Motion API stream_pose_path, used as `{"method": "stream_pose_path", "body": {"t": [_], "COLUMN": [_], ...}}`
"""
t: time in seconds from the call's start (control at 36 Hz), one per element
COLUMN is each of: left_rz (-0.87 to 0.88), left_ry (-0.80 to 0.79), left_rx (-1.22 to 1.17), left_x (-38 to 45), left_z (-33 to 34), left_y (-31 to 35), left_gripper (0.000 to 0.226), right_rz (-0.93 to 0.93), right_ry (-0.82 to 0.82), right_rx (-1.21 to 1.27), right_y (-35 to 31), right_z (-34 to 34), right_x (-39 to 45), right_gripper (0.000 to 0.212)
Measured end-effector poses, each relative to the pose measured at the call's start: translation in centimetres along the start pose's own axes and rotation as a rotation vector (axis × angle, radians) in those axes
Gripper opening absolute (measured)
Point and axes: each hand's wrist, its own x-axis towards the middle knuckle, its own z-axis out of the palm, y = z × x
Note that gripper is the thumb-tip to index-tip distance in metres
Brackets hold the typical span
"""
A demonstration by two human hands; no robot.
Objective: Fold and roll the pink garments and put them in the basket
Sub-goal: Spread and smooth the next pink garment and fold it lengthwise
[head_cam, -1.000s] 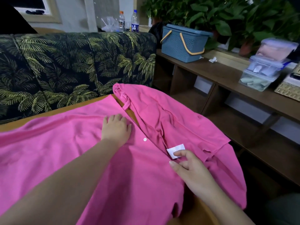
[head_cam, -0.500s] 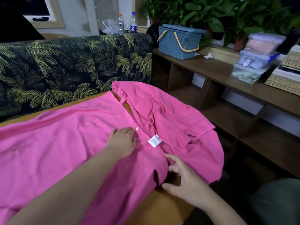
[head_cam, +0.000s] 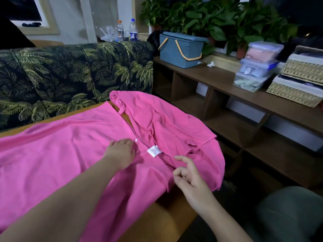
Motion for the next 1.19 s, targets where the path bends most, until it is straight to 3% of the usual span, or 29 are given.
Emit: {"method": "stream_pose_path", "body": {"t": [0.03, 0.11, 0.19, 0.28, 0.42, 0.56, 0.75, 0.89, 1.0, 1.19], "left_rz": [0.000, -0.007, -0.014, -0.019, -0.032, -0.042, -0.045, -0.048, -0.047, -0.049], "left_ry": [0.000, 0.003, 0.005, -0.003, -0.023, -0.016, -0.007, 0.000, 0.007, 0.033], "left_rx": [-0.002, 0.002, 0.004, 0.003, 0.014, 0.015, 0.015, 0.013, 0.004, 0.007], "left_x": [0.0, -0.1, -0.1, -0.2, -0.2, -0.3, -0.5, -0.5, -0.4, -0.5], "left_z": [0.0, 0.1, 0.2, 0.2, 0.1, 0.1, 0.2, 0.3, 0.4, 0.8], "left_y": [0.0, 0.1, 0.3, 0.3, 0.5, 0.6, 0.7, 0.7, 0.6, 0.6], "left_gripper": [0.047, 0.046, 0.046, 0.048, 0.048, 0.047, 0.046, 0.047, 0.047, 0.047], "right_rz": [0.006, 0.068, 0.096, 0.059, 0.114, 0.167, 0.029, 0.036, -0.058, -0.130], "right_ry": [-0.014, -0.049, -0.089, -0.066, 0.077, 0.093, 0.157, 0.217, 0.216, 0.230], "right_rx": [-0.010, -0.124, -0.364, -0.485, -0.382, -0.400, -0.428, -0.367, -0.360, -0.160], "right_y": [0.1, 0.6, 0.4, 0.2, -0.3, 0.3, 1.3, 1.1, 1.0, 1.4], "right_z": [0.1, 0.5, 1.3, 1.4, 0.6, 1.0, 1.6, 2.1, 2.3, 1.2], "right_x": [-0.2, -0.7, -1.0, -1.2, -1.5, -1.8, -2.1, -1.0, -0.5, -0.7], "right_gripper": [0.043, 0.068, 0.078, 0.066, 0.056, 0.042, 0.026, 0.025, 0.007, 0.012]}}
